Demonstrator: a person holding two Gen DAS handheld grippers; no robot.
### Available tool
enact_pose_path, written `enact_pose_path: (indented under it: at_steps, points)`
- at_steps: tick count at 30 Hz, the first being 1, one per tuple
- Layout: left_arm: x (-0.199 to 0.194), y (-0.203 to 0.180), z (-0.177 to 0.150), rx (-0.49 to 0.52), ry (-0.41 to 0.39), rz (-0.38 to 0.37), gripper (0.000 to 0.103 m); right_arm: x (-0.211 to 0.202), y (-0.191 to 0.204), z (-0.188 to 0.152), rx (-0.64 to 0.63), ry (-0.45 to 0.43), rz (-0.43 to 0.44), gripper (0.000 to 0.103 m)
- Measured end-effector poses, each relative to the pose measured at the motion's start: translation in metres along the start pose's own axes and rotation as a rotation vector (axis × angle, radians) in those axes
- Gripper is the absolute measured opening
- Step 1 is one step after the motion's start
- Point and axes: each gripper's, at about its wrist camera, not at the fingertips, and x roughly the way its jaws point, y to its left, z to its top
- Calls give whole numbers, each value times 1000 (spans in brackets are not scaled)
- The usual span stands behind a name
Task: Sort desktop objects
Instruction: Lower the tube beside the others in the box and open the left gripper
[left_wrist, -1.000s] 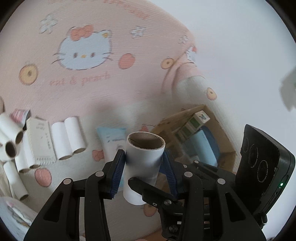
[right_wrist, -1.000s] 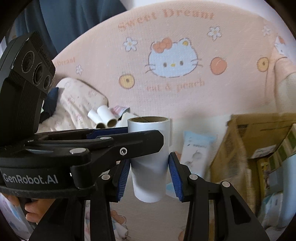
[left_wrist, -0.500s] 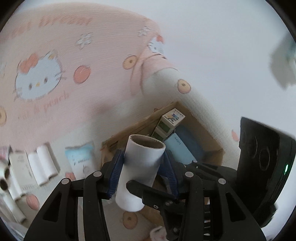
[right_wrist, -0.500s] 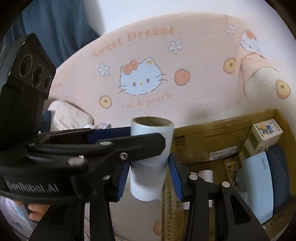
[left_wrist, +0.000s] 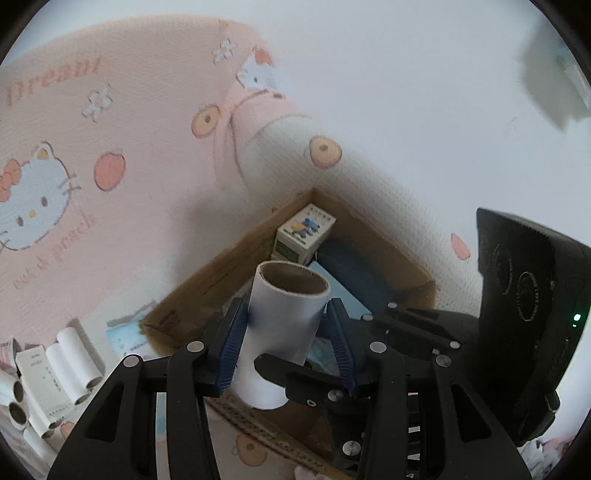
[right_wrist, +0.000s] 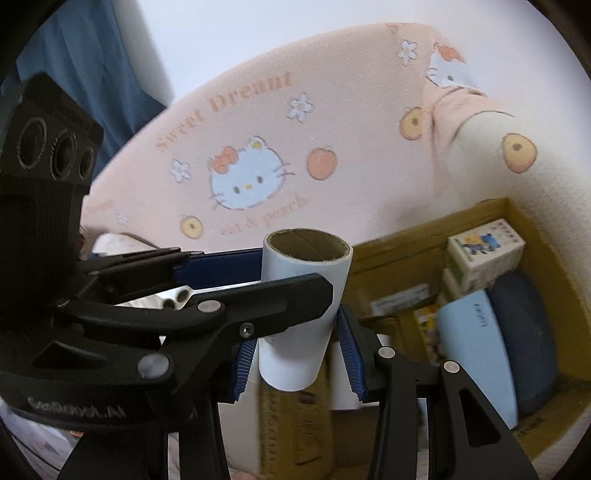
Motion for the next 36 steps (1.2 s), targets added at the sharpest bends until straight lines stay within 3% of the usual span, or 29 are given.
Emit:
enact_pose_path:
  at_steps: [9, 11, 13, 16, 23, 29, 36]
  points:
    - [46, 9, 2, -59, 128, -6, 47, 23, -40, -2, 29, 139, -63, 40]
    - [54, 11, 3, -56, 144, -9, 39, 30, -46, -2, 37, 165, -63, 40]
    - [60, 14, 4, -52, 155, -6, 23, 37, -50, -3, 34, 192, -67, 40]
    - [69, 19, 5, -60, 168, 6, 12, 50, -52, -2, 12, 246, -100, 40]
    - [75, 29, 3, -63, 171, 4, 7, 80, -58, -5, -11, 375, -143, 39]
    - [65, 41, 3, -62, 145, 16, 6, 110, -69, -7, 3, 542, -228, 38]
    - [54, 54, 0, -76, 128, 21, 6, 119, -77, -7, -3, 636, -294, 38]
